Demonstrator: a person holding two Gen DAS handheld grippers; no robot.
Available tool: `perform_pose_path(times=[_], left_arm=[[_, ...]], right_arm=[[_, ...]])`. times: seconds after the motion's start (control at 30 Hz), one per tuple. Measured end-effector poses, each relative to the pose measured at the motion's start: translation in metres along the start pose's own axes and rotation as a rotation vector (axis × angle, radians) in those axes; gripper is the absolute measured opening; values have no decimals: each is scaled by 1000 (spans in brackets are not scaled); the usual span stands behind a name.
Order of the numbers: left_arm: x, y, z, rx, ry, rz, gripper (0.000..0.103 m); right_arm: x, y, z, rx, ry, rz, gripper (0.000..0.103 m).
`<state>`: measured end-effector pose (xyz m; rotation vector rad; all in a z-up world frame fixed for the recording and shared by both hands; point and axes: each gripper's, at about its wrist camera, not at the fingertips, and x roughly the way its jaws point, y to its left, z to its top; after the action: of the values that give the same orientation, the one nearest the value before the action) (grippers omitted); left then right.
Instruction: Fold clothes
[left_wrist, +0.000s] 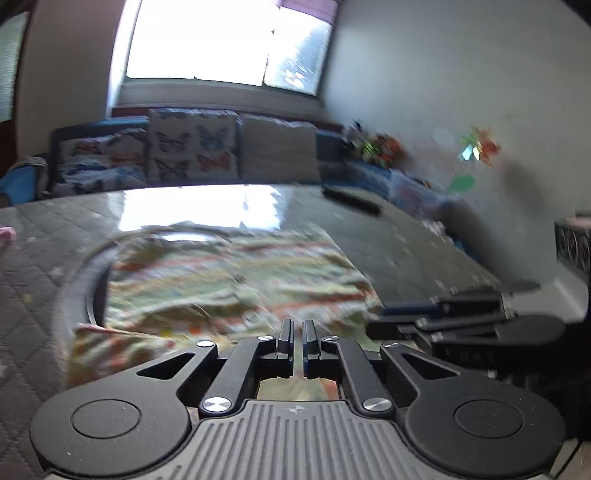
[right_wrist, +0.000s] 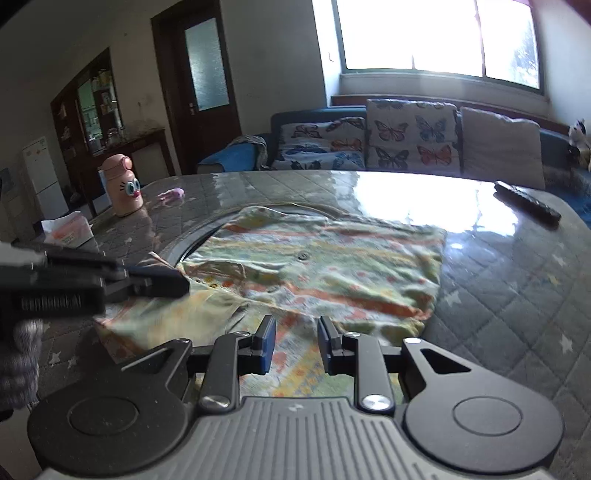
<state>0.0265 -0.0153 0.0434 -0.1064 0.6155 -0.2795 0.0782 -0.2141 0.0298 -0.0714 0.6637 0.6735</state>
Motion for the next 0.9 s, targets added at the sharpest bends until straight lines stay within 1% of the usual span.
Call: perform_pose_path(times=[0.07, 0.13, 0.2, 0.23, 0.3, 0.33, 0.37, 0.4, 0.43, 0.47, 0.5, 0.67, 0.73, 0.83, 0.87, 0.9], left_arm=[[4, -7, -8, 40, 41, -25, 7], [0, -9, -15, 72, 61, -32, 7], [-5, -8, -18, 92, 62, -28, 7], [-9, -5, -19, 95, 57, -21, 10], [-18, 5, -19, 93, 45, 6, 24], [-21, 11, -18, 86, 37, 27, 34], [-24, 18, -18, 78, 31, 48, 37], [-27, 25, -19, 66, 28, 70, 37], [-30, 32, -19, 53, 25, 92, 40], [-34, 39, -20, 41, 21, 113, 45], [-37, 46, -21, 28, 16, 134, 46], [-48, 77, -25, -26, -4, 229, 54], [-52, 87, -27, -53, -9, 252, 54], [-51, 99, -32, -79, -4, 287, 58], [-51, 101, -33, -82, -2, 294, 60], [-52, 103, -35, -87, 0, 298, 61]], right_arm=[[2, -2, -1, 18, 10, 7, 24], [4, -2, 0, 30, 13, 21, 24], [9, 0, 2, 39, 19, 42, 24], [13, 4, 3, 43, 27, 60, 24], [22, 13, 4, 41, 42, 87, 24], [26, 17, 6, 35, 49, 98, 24], [31, 21, 7, 30, 58, 109, 24], [37, 25, 8, 23, 69, 120, 24], [43, 28, 9, 17, 79, 128, 24], [49, 33, 9, 11, 91, 133, 24], [54, 38, 8, 7, 102, 137, 24], [72, 51, 3, -5, 152, 115, 25], [71, 53, 2, -5, 150, 102, 25], [70, 54, 2, 2, 151, 87, 26], [70, 55, 2, 1, 150, 84, 25], [69, 56, 3, 1, 149, 81, 23]])
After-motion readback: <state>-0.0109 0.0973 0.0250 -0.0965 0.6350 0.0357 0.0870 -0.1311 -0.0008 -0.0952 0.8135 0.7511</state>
